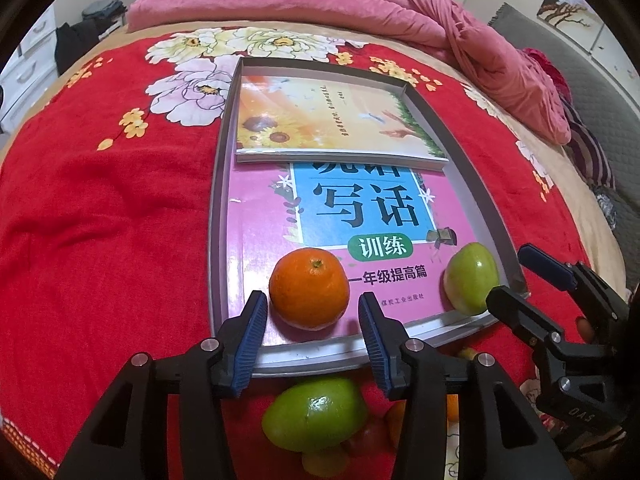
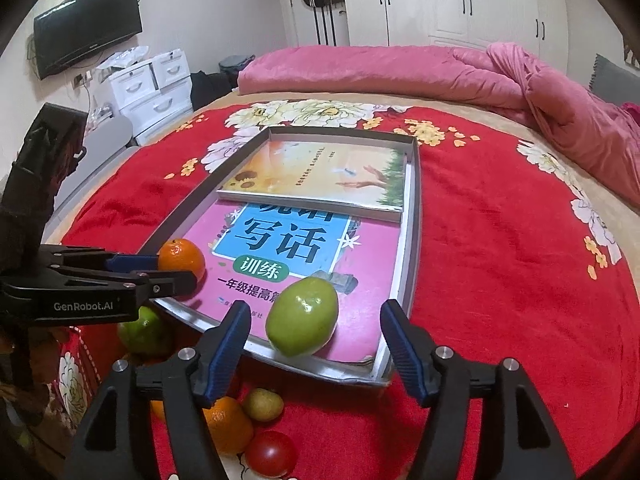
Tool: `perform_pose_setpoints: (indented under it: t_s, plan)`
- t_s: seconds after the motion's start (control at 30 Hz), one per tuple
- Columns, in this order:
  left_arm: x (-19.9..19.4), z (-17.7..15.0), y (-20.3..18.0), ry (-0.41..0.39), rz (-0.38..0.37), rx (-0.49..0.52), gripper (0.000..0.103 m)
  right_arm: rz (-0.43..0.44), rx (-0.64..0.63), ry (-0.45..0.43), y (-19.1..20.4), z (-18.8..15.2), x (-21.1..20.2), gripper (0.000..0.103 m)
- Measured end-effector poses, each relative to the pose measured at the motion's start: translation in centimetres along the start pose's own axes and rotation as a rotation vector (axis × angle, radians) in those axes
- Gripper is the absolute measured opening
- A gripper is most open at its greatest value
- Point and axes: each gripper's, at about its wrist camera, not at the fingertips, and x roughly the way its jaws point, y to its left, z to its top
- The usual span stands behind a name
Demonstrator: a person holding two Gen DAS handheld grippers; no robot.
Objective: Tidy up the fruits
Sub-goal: 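Lower both fruits onto the pink book and open both grippers, then withdraw both open grippers from the tray back toward the fruit cluster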
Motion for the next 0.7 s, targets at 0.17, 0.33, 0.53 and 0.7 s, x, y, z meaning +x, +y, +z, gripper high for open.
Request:
perform_pose_setpoints:
  t_s: [0.17,0.33,0.53,0.7]
  plan:
    - [-0.3,0.0,0.1,-0.007,-0.01,-0.004,0.053,-0.005,0.008,-0.006,-0.1,0.0,-0.2,0.07]
    - [-1.2,-0.1,-0.1,-0.036,-0.031,-0.003,0.059,-0.002,0.011,-0.021,-0.1,0.0,-0.6,0.075]
    - [-2.3,0.0,-0.1,-0.071,-0.048,-0.006,0.066,-0.007,0.013,-0.037,-0.1,0.0,-1.0,0.079]
    - [-3.0,0.0,0.0,-0.091,-0.052,-0.01,0.071,-0.011,0.026,-0.053,-0.3,0.1,-1.4,0.083]
